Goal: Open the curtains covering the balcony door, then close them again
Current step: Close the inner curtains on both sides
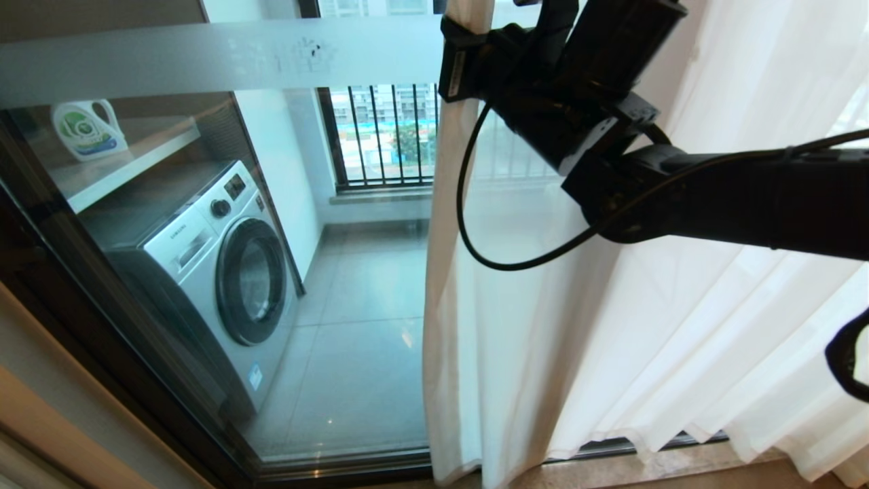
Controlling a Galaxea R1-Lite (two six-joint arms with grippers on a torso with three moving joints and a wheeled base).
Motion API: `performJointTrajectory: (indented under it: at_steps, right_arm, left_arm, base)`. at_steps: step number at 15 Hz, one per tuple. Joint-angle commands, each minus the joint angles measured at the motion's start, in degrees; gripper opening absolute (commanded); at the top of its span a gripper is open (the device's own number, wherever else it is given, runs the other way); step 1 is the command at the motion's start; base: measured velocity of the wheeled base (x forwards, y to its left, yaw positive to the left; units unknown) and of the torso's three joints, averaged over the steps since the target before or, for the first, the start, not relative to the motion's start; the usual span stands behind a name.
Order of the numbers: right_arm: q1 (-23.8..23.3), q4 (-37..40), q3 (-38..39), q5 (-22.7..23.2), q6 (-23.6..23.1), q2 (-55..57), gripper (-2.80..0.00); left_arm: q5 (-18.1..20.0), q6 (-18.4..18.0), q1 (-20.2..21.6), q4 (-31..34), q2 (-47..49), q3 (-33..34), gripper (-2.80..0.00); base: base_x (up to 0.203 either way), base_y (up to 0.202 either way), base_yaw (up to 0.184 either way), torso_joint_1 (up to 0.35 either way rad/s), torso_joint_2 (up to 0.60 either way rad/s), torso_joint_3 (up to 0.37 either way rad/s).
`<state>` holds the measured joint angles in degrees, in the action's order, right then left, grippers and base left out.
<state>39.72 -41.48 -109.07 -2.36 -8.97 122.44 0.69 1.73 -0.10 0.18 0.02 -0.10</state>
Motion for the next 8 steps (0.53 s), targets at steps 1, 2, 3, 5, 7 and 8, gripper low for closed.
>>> performJointTrajectory:
  at_steps: [1,2,3,5,7,8]
  right_arm:
    - [0.9,-0.6,-1.3,0.1,-0.1,1.5,-2.80]
    - [1.4,-1.5,-1.3,0.1,0.0,1.7,-2.80]
    - [1.6,-2.6,-1.3,0.1,0.0,1.8,-2.80]
    - [2.3,-3.8,-1.4,0.3,0.1,2.1,-2.80]
    - [2.4,-4.2,-1.5,0.3,0.1,2.1,-2.80]
    - [2.4,-4.8,-1.5,0.3,0.1,2.1,-2.80]
  left_arm:
    - [0.0,0.0,0.0,0.0,0.0,0.0,-2.80]
    - [0.0,0.0,0.0,0.0,0.0,0.0,-2.80]
    - [0.0,0.0,0.0,0.0,0.0,0.0,-2.80]
    - [0.0,0.0,0.0,0.0,0.0,0.0,-2.80]
    - [0.0,0.0,0.0,0.0,0.0,0.0,-2.80]
    - [0.0,0.0,0.0,0.0,0.0,0.0,-2.80]
  base:
    - [0.000,0.000,0.000,0.000,0.00,0.000]
    - [0.000,0.000,0.000,0.000,0.00,0.000]
    - [0.000,0.000,0.000,0.000,0.00,0.000]
    - [0.000,0.000,0.000,0.000,0.00,0.000]
    - [0.000,0.000,0.000,0.000,0.00,0.000]
    - [0.000,0.000,0.000,0.000,0.00,0.000]
